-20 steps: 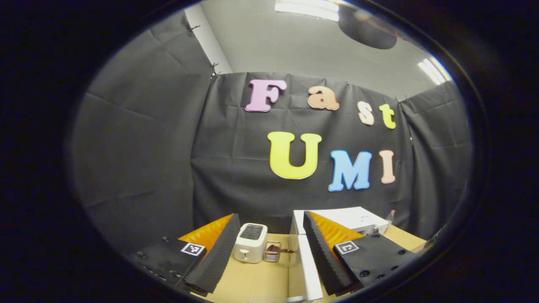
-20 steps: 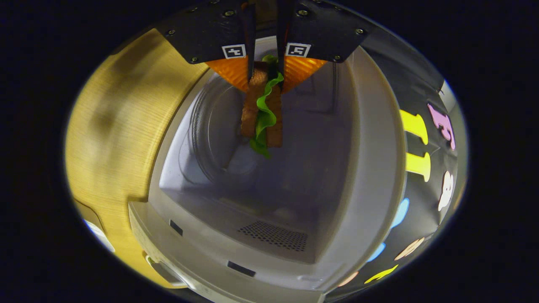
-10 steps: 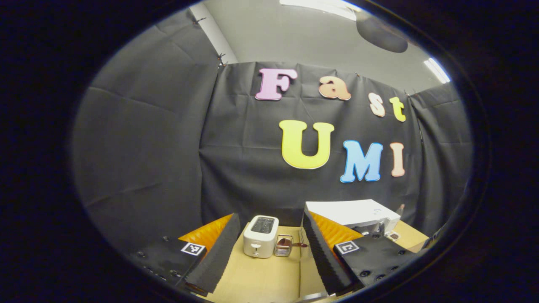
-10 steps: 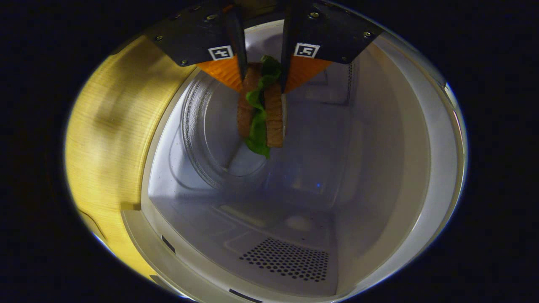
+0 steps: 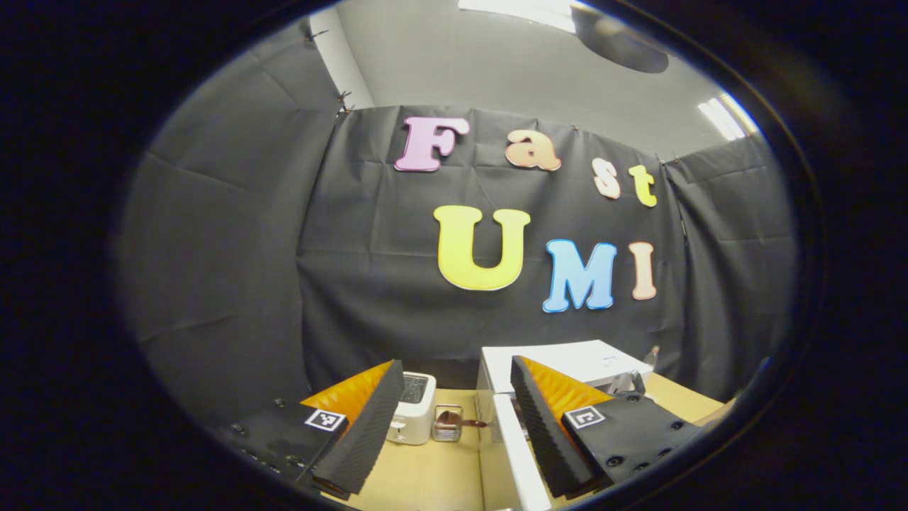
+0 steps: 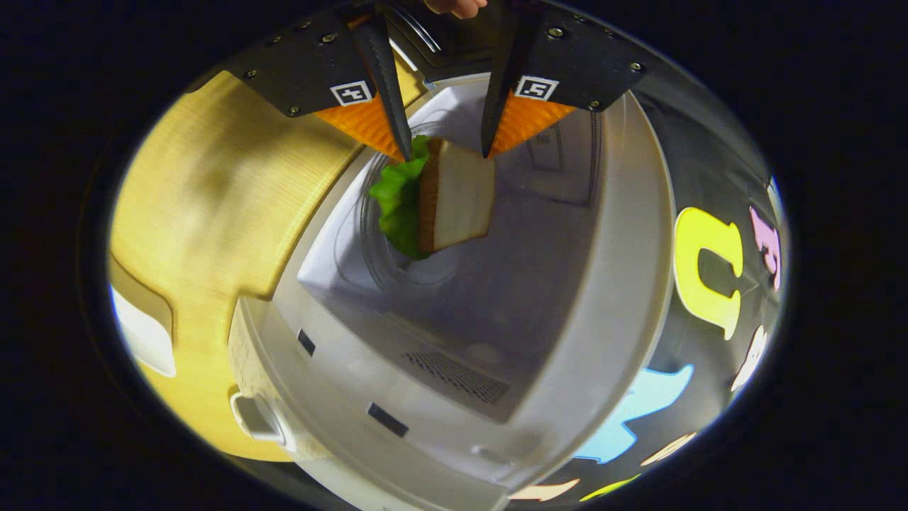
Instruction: Open the microwave oven with the left hand, put the food in, and close the microwave oven.
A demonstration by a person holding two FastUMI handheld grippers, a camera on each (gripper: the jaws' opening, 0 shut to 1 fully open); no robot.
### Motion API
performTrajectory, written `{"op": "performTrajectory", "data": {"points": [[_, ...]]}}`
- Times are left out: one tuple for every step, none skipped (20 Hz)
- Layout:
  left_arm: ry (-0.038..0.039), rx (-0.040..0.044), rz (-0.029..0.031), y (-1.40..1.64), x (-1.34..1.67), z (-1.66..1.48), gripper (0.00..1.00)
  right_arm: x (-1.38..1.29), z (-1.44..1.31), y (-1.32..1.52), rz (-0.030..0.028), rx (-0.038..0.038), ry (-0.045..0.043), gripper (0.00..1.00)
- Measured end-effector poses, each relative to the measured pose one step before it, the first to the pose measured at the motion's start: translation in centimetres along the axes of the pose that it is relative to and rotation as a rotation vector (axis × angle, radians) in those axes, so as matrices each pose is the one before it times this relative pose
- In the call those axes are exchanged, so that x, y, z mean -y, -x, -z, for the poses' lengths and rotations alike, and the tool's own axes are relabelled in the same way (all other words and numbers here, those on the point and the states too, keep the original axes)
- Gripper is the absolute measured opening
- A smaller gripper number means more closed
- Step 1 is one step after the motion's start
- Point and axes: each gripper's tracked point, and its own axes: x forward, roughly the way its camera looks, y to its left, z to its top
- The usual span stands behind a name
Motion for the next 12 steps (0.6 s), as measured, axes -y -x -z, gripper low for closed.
{"op": "performTrajectory", "data": {"points": [[0.00451,0.00137,0.01209,-0.144,0.608,-0.069,0.97,-0.136,-0.453,1.145,-0.00706,0.01547,0.03944,0.59],[0.0007,0.00376,0.01117,-0.091,0.631,-0.164,0.97,-0.157,-0.453,1.212,-0.00831,0.00982,0.04695,0.59],[-0.00287,0.00577,0.009,-0.142,0.459,-0.217,0.97,0.032,-0.546,1.07,-0.00285,0.01336,0.04624,0.59],[-0.00214,0.00291,0.00934,-0.122,0.381,0.075,0.97,-0.061,-0.753,1.111,-0.00335,0.01688,0.04101,0.59],[0.00123,-0.00051,0.01111,-0.035,0.468,-0.006,0.97,-0.008,-0.69,1.133,-0.00035,0.01714,0.04216,0.58],[0.00248,-0.00143,0.01336,-0.019,0.704,0.107,0.97,-0.048,-0.911,0.989,0.00006,0.02015,0.04693,0.59],[0.00155,-0.00106,0.01503,-0.105,0.619,-0.013,0.97,-0.12,-1.033,1.193,-0.00175,0.02762,0.05035,0.59],[0.00038,-0.00106,0.01495,0.035,0.572,0.069,0.97,-0.247,-1.402,1.466,-0.0096,0.03793,0.05024,0.58],[0.00083,-0.00158,0.01528,-0.325,0.641,0.146,0.97,-0.215,-1.469,1.683,-0.00889,0.04286,0.05675,0.59],[0.00132,-0.00247,0.01487,-0.351,0.636,0.156,0.97,-0.206,-1.674,1.597,-0.01072,0.04494,0.06537,0.59],[0.00292,0.00126,0.01428,-0.264,0.651,0.081,0.97,-0.338,-1.628,1.835,-0.00704,0.04594,0.07033,0.58],[0.00565,0.00359,0.01697,-0.212,0.681,0.126,0.97,-0.377,-1.651,1.678,-0.01247,0.04514,0.06037,0.58]]}}
